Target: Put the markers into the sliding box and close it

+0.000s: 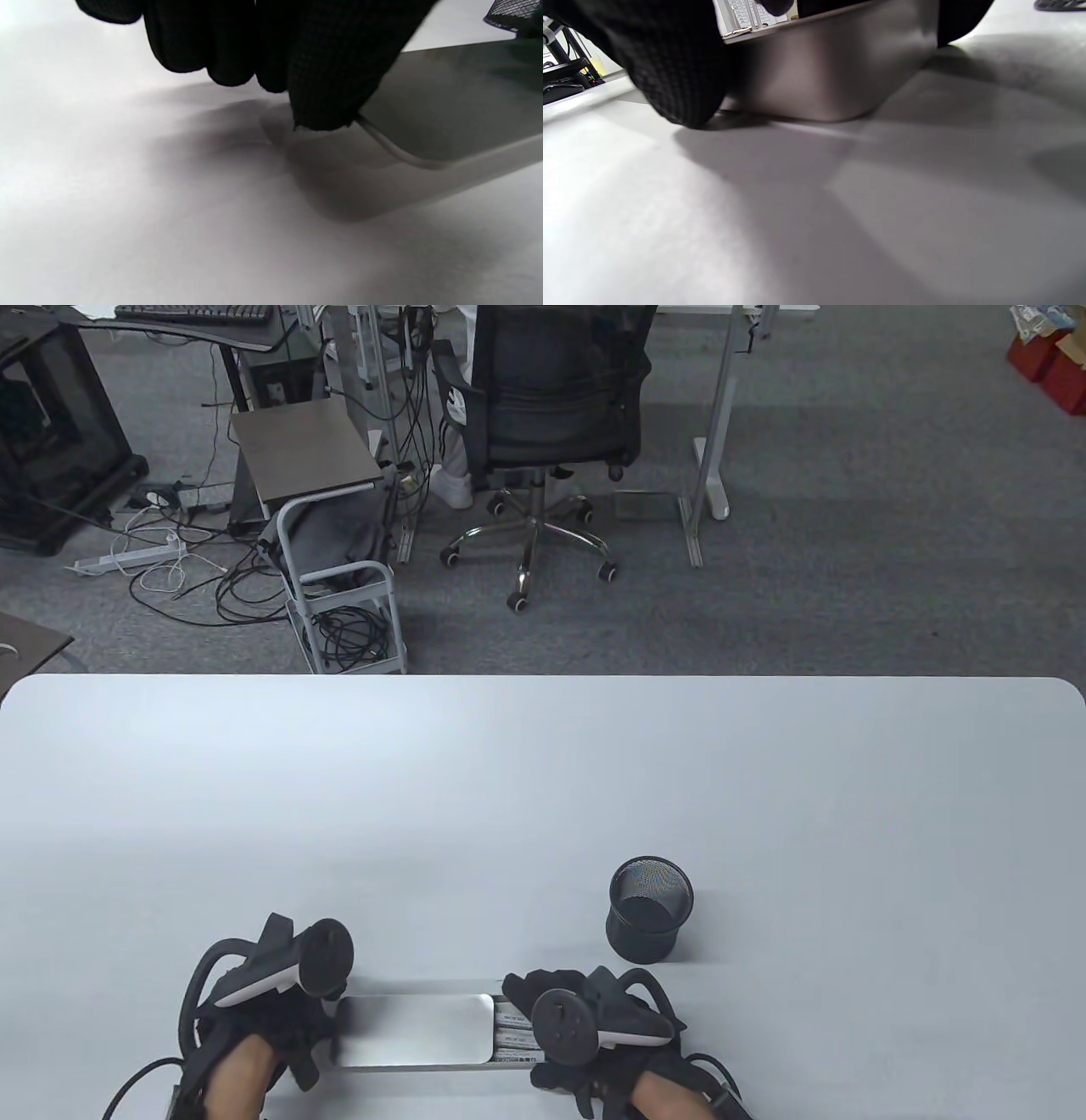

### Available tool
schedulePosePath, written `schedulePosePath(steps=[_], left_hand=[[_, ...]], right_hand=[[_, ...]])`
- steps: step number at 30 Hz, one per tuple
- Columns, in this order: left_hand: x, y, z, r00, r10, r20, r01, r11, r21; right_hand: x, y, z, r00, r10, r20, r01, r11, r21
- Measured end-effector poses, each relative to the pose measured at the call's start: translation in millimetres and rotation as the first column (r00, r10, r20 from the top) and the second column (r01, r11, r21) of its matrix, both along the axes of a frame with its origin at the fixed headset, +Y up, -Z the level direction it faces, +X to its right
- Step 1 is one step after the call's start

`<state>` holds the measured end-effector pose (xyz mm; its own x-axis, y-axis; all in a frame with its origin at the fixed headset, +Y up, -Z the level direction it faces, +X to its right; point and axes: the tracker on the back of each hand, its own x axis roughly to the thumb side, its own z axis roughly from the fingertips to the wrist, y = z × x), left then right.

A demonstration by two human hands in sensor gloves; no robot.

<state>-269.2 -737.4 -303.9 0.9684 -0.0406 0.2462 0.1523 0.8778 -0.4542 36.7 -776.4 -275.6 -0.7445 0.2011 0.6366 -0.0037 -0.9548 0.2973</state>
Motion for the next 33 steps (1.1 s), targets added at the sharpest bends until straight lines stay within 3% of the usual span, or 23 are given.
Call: schedulePosePath(steps=[18, 33], left_hand=[[5.7, -7.0, -2.2, 0.996, 0.076, 0.046, -0.075, 0.997, -0.016], [38.3, -14.0, -3.2, 0.975, 0.139, 0.174, -0.144, 0.989, 0.015]], right_hand=[[-0.2, 0.7, -0.8, 1.000, 0.003, 0.004, -0.003, 1.000, -0.004], [-3.4, 2.0, -1.8, 1.000, 0.010, 0.007, -0.010, 1.000, 0.006]])
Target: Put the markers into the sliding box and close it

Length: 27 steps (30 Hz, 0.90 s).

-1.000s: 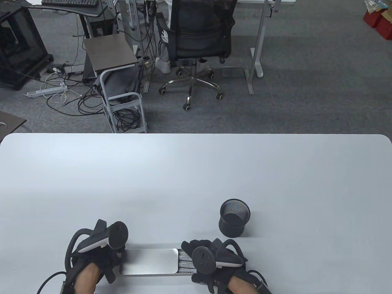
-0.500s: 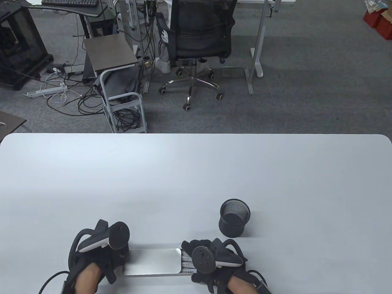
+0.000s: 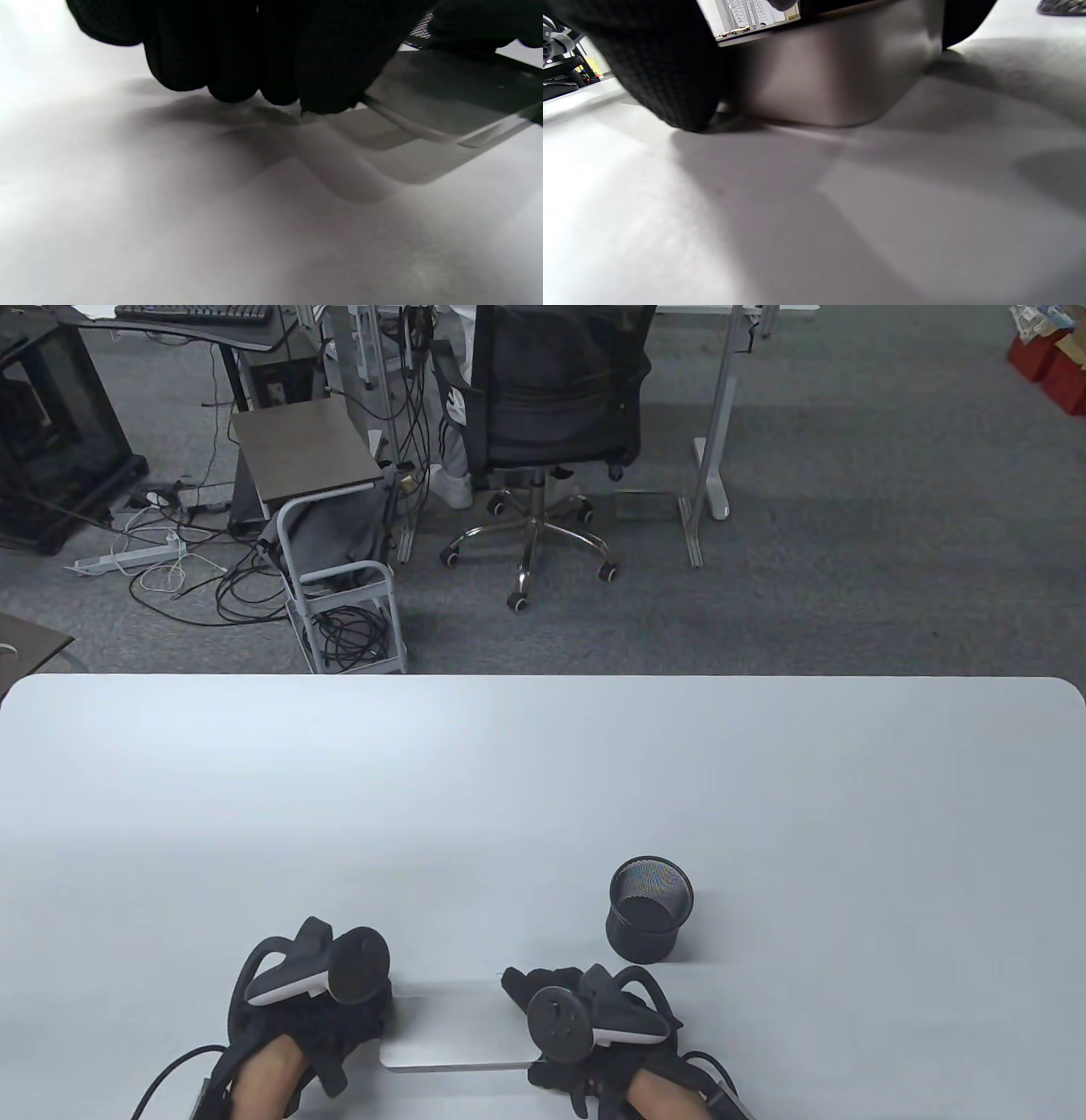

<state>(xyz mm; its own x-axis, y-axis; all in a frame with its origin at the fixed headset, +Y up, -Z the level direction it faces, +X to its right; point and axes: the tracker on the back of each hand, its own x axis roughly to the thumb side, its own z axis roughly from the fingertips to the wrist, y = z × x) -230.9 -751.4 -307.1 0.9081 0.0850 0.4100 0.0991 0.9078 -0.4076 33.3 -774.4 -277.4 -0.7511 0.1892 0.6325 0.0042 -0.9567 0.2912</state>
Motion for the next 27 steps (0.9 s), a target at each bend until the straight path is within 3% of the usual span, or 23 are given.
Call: schedulePosePath(steps=[19, 27], left_hand=[[43.6, -8.4, -1.8, 0.994, 0.075, 0.083, -0.078, 0.996, 0.043], [41.9, -9.1, -2.0, 0.994, 0.080, 0.080, -0.084, 0.995, 0.051]], right_hand=[[-3.9, 0.8, -1.9, 1.000, 0.002, -0.001, -0.002, 1.000, 0.003], [-3.9, 0.8, -2.2, 1.000, 0.000, -0.001, 0.000, 1.000, 0.001]])
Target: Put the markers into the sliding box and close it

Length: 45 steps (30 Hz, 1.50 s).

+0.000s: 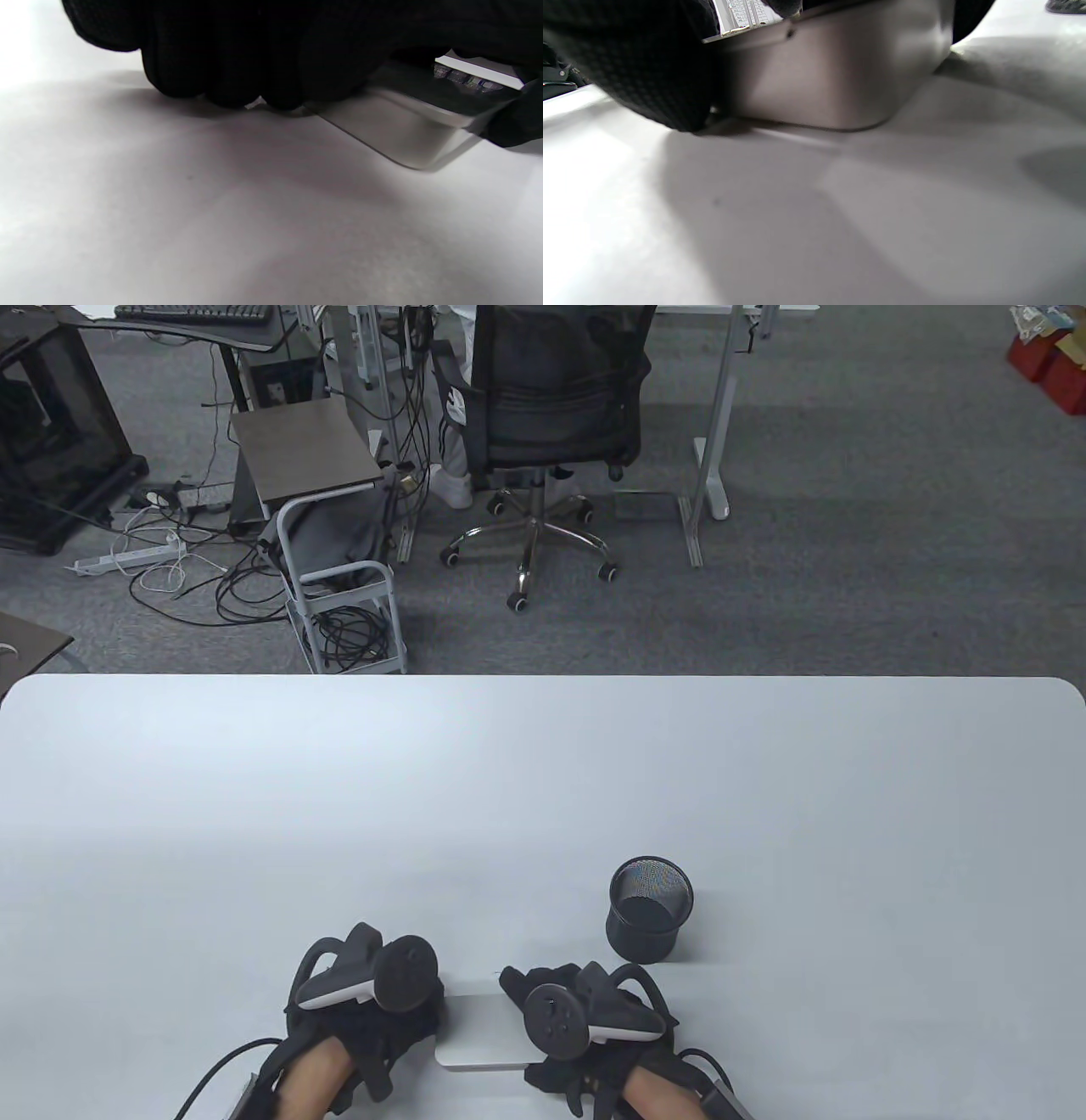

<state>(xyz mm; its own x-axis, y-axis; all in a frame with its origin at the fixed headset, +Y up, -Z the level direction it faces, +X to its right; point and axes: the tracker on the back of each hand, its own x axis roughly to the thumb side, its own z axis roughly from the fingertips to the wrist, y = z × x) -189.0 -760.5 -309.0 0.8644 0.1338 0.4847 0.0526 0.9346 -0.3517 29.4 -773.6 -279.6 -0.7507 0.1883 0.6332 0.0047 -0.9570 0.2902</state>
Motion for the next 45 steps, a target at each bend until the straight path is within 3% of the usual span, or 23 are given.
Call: schedulePosePath(steps=[10, 16, 21, 26, 31, 35, 37, 40, 45], left_hand=[[-8.0, 2.4, 0.0, 1.000, 0.026, -0.001, -0.026, 0.999, 0.035], [-18.9, 14.8, 3.2, 1.000, -0.009, -0.008, 0.010, 0.986, 0.169], [-33.8, 25.2, 6.7, 0.999, -0.028, -0.038, 0.037, 0.957, 0.289], [-49.3, 30.4, 7.9, 0.996, 0.017, -0.092, 0.015, 0.942, 0.335], [-58.8, 33.9, 8.4, 0.993, 0.047, -0.111, -0.003, 0.928, 0.373], [-62.1, 34.2, 8.4, 0.991, 0.073, -0.111, -0.026, 0.926, 0.377], [-62.9, 33.7, 7.8, 0.991, 0.078, -0.112, -0.031, 0.928, 0.370], [-65.6, 32.3, 6.3, 0.990, 0.078, -0.118, -0.030, 0.930, 0.366], [-72.9, 26.6, 2.2, 0.985, 0.093, -0.145, -0.041, 0.943, 0.330]], right_hand=[[1.4, -0.1, 0.1, 1.000, 0.003, 0.000, -0.003, 1.000, -0.008], [4.8, 2.9, 3.3, 1.000, 0.013, -0.010, -0.012, 0.999, 0.040], [11.7, 23.8, 10.6, 0.996, -0.088, -0.010, 0.089, 0.987, 0.131], [28.9, 52.9, 24.0, 0.966, -0.258, -0.003, 0.243, 0.905, 0.349], [52.4, 73.6, 32.5, 0.934, -0.354, 0.042, 0.281, 0.805, 0.523], [80.5, 92.0, 39.4, 0.867, -0.494, 0.067, 0.318, 0.652, 0.689], [92.5, 97.2, 40.6, 0.844, -0.527, 0.099, 0.295, 0.610, 0.736], [110.9, 100.3, 38.9, 0.815, -0.548, 0.187, 0.222, 0.595, 0.772], [136.5, 96.3, 30.3, 0.753, -0.594, 0.283, 0.205, 0.621, 0.757]])
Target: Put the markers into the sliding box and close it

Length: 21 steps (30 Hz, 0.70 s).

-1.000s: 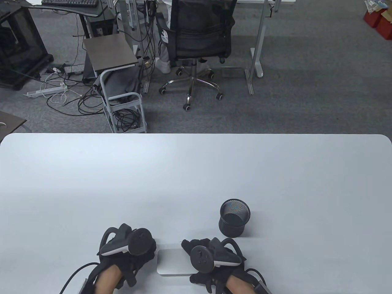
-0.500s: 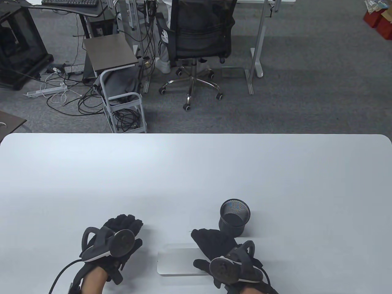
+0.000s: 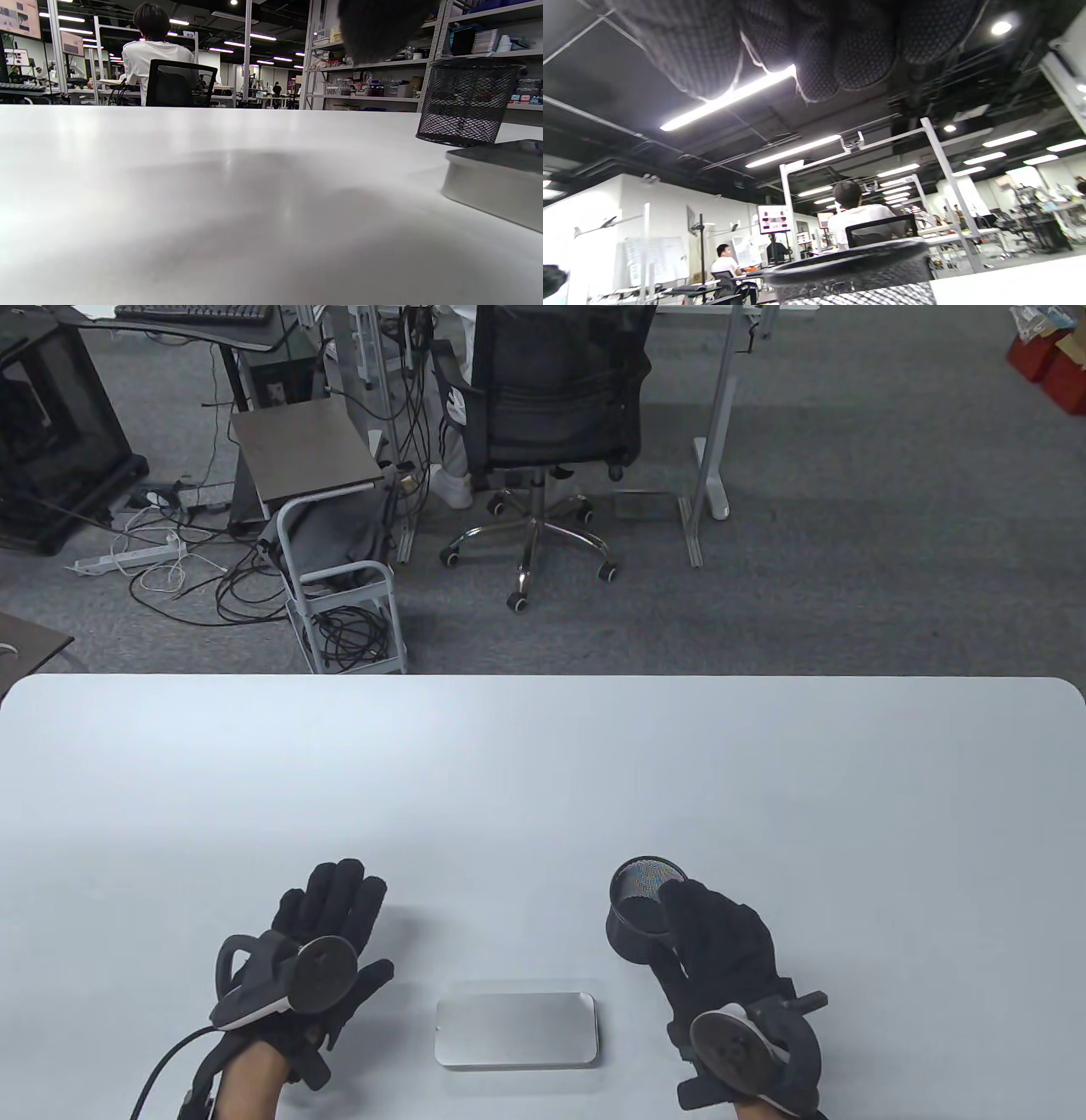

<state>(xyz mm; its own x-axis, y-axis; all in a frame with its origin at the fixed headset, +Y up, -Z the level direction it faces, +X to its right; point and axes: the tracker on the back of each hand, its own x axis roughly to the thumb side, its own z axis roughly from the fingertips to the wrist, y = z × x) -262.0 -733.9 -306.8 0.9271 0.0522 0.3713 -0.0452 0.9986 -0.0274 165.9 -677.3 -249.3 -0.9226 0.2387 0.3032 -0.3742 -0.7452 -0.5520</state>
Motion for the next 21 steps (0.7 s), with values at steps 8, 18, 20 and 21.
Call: schedulePosePath(steps=[8, 18, 20, 21], left_hand=[[-16.6, -13.9, -8.3, 0.997, 0.023, -0.070, -0.029, 0.996, -0.089], [-29.2, -34.0, -18.0, 0.991, 0.033, -0.132, -0.059, 0.978, -0.201], [-29.4, -35.4, -18.6, 0.991, 0.028, -0.134, -0.057, 0.976, -0.211], [-29.2, -35.6, -18.6, 0.991, 0.026, -0.135, -0.054, 0.976, -0.213]], right_hand=[[34.5, -24.9, -24.5, 0.985, 0.034, 0.167, 0.013, 0.964, -0.267], [47.4, -78.4, -50.2, 0.990, 0.081, 0.117, 0.012, 0.772, -0.635], [47.5, -81.0, -51.1, 0.990, 0.084, 0.116, 0.011, 0.764, -0.645], [47.5, -81.5, -51.2, 0.990, 0.084, 0.117, 0.012, 0.762, -0.647]])
